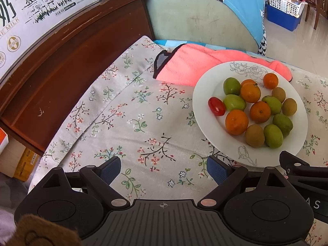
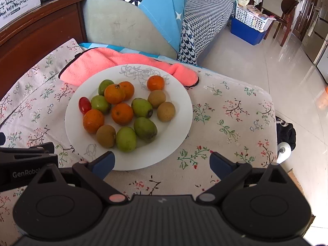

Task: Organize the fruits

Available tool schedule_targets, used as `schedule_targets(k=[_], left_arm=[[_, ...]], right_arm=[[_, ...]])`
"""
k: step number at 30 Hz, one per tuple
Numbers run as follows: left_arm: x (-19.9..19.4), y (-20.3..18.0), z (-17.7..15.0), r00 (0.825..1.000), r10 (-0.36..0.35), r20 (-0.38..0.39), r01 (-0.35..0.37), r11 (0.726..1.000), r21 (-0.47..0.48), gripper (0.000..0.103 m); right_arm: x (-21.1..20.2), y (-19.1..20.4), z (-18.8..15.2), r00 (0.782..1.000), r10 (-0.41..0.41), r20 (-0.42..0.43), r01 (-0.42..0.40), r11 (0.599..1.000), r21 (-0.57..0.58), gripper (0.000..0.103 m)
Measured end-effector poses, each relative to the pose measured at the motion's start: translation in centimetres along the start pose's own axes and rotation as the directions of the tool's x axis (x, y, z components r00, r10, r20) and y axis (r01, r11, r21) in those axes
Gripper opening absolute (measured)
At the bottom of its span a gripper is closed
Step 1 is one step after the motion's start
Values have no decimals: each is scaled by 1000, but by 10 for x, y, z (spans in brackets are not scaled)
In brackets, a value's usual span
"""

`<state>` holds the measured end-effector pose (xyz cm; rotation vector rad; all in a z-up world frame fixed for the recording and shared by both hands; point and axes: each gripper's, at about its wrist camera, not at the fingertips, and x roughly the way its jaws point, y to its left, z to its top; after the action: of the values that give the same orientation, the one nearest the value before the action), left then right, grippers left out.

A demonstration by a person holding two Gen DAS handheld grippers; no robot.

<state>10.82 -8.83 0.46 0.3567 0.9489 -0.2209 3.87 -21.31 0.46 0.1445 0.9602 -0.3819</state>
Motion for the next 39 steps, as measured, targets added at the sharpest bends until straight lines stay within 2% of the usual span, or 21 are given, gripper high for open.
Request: schedule_targets(k=[7, 12, 22, 27, 30, 37, 39], left_arm=[[-8, 2, -7, 1000, 4, 6, -4, 1000, 18, 92], [-18, 6, -14, 1000, -21, 19, 20, 999, 27, 92], [-30, 27, -27, 999, -19, 39, 19, 1000, -2, 92], [-34, 32, -39, 999, -34, 34, 34, 999, -12, 92], [-35, 34, -47, 999, -34, 29, 35, 999, -17, 92], [-38, 39, -61, 999, -36, 26, 37, 999, -29, 92], [-37, 41, -64, 999, -39, 21, 40, 999, -35, 92]], right_arm=[[-6, 0, -7, 1000, 22, -1, -22, 1000, -14, 99], [-14, -1, -14, 999, 46, 10, -46, 998, -49, 99], [-24, -6, -48, 984, 178, 8, -177, 981, -78, 99], [-24, 1, -76, 966, 256, 22, -253, 963, -88, 99], [-22, 9, -91, 966, 259, 20, -256, 963, -88, 99], [-29, 30, -121, 968, 209, 138, -189, 971, -144, 102], [-30, 34, -127, 963, 207, 174, -182, 972, -146, 102]])
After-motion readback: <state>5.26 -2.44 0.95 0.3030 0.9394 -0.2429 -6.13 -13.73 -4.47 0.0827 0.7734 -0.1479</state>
